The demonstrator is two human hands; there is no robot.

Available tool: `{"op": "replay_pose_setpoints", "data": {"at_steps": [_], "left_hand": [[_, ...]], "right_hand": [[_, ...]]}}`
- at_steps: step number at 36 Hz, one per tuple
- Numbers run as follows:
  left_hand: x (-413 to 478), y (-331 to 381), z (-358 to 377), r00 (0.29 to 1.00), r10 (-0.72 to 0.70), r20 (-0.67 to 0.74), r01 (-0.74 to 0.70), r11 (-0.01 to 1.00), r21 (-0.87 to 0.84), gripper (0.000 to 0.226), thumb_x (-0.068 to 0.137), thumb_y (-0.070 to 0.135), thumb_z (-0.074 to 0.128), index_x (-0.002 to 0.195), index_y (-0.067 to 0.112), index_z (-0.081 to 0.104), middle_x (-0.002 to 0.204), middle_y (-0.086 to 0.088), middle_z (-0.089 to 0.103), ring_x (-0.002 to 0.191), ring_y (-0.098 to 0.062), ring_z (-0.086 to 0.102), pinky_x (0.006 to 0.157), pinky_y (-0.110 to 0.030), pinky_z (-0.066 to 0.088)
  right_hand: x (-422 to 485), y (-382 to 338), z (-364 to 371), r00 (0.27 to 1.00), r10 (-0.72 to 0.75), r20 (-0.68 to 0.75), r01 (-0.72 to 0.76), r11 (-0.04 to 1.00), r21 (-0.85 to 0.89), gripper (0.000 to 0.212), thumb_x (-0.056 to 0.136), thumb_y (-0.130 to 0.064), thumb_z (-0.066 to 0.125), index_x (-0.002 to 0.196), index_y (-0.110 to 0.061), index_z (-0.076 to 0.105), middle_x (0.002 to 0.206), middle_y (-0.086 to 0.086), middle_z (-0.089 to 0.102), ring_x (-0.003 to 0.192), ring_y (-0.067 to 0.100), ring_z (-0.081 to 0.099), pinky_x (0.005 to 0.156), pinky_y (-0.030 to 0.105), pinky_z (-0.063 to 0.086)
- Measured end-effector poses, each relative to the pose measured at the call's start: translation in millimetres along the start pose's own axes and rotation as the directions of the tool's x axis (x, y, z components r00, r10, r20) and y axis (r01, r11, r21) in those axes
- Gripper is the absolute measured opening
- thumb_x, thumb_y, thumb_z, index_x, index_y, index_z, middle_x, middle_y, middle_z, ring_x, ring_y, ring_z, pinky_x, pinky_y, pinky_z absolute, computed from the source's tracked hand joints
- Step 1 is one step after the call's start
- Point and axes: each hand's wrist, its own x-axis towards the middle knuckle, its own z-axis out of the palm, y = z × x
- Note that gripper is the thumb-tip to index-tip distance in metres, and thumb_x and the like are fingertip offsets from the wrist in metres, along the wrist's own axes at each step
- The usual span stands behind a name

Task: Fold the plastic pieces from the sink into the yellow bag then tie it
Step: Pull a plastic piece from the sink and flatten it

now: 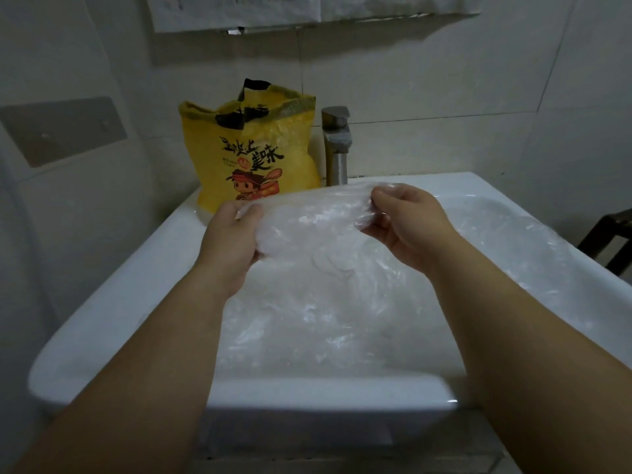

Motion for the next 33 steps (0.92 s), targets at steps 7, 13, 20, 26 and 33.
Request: {"op": "replay_pose_setpoints", "data": {"at_steps": [7, 13, 20, 26, 33], "left_hand": [[-10, 13, -3, 0.880, -0.268, 0.392, 0.339, 0.933, -0.123, 0.064, 0.070, 0.055, 0.065, 0.127, 0.025, 0.056, 0.116, -0.006, 0.067, 0.104, -0.027, 0.065, 0.074, -0.041, 0.059], [-11, 11, -5, 0.899, -0.196, 0.391, 0.270, 0.952, -0.145, 0.015, 0.092, -0.001, 0.052, 0.104, 0.001, 0.061, 0.076, -0.004, 0.072, 0.067, -0.008, 0.069, 0.058, -0.018, 0.056], [6, 9, -10, 0.965, -0.216, 0.148, 0.260, 0.863, -0.434, 0.011, 0.096, 0.004, 0.051, 0.091, 0.011, 0.058, 0.081, -0.001, 0.068, 0.073, -0.009, 0.066, 0.060, -0.027, 0.053], [9, 3, -13, 0.978, -0.100, 0.181, 0.162, 0.916, -0.368, 0.032, 0.103, 0.014, 0.044, 0.133, 0.019, 0.053, 0.127, -0.006, 0.063, 0.112, -0.026, 0.065, 0.078, -0.043, 0.059], [5, 4, -6, 0.994, -0.078, 0.075, 0.095, 0.962, -0.255, 0.036, 0.102, 0.028, 0.048, 0.134, 0.012, 0.051, 0.126, -0.004, 0.064, 0.105, -0.018, 0.067, 0.068, -0.028, 0.057]], "right_hand": [[0, -1, -1, 0.996, 0.006, -0.089, -0.007, 1.000, -0.001, 0.019, 0.099, -0.008, 0.048, 0.115, -0.003, 0.057, 0.100, 0.014, 0.060, 0.088, 0.025, 0.063, 0.074, 0.032, 0.059], [0, -3, -3, 0.995, 0.023, -0.096, -0.017, 0.998, 0.066, 0.020, 0.098, -0.006, 0.048, 0.117, -0.002, 0.054, 0.098, 0.015, 0.059, 0.083, 0.022, 0.063, 0.071, 0.030, 0.059], [-4, -8, -3, 0.993, 0.122, -0.001, -0.121, 0.989, 0.088, 0.016, 0.095, 0.005, 0.048, 0.107, -0.005, 0.053, 0.089, 0.014, 0.057, 0.073, 0.019, 0.059, 0.069, 0.031, 0.061], [-10, -11, -2, 0.925, 0.286, 0.249, -0.257, 0.956, -0.145, 0.028, 0.089, -0.002, 0.058, 0.115, -0.010, 0.051, 0.115, 0.016, 0.060, 0.085, 0.027, 0.057, 0.068, 0.033, 0.060], [-13, -6, 1, 0.890, 0.388, 0.238, -0.287, 0.884, -0.369, 0.030, 0.083, -0.016, 0.071, 0.107, 0.002, 0.064, 0.087, 0.011, 0.064, 0.055, 0.010, 0.061, 0.050, 0.018, 0.050]]}}
